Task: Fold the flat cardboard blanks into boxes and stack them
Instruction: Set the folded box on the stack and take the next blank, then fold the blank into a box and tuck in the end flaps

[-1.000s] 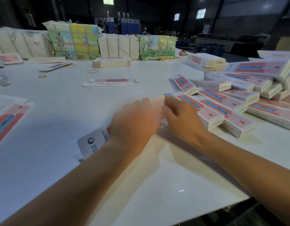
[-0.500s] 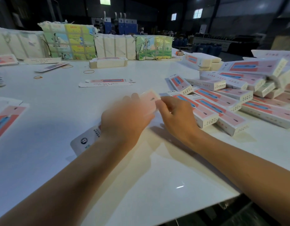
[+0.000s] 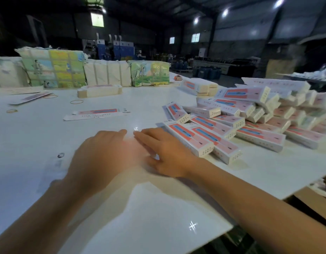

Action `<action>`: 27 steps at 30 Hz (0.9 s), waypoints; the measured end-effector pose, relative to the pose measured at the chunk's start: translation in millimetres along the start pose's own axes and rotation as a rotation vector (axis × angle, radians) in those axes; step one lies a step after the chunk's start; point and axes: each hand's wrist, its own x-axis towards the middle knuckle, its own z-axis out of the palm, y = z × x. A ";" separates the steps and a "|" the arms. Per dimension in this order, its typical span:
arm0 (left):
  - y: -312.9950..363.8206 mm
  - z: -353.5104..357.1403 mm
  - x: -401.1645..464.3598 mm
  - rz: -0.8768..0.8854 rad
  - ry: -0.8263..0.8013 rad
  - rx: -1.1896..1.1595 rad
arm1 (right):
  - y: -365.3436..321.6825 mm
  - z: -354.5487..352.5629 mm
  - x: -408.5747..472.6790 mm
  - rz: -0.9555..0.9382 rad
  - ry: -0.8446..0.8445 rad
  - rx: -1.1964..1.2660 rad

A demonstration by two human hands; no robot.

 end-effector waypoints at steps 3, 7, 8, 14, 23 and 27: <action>6.3 2.5 5.6 -0.001 0.185 -0.020 | 32.5 -23.7 8.5 0.152 0.092 -0.156; 16.0 14.2 1.3 0.027 0.060 -0.097 | 108.8 -79.6 14.5 0.472 0.435 -0.166; 18.7 19.0 0.1 0.054 0.009 -0.098 | 129.4 -92.0 10.4 0.546 0.505 -0.186; 19.7 27.7 8.4 0.092 -0.161 -0.092 | 215.0 -114.2 -62.5 0.946 0.122 -0.657; 26.3 26.2 7.1 0.057 -0.183 -0.124 | 146.6 -121.5 -7.7 0.704 0.384 -0.480; 24.0 29.9 5.3 -0.002 -0.237 -0.133 | 50.7 -66.8 27.4 0.299 0.352 -0.106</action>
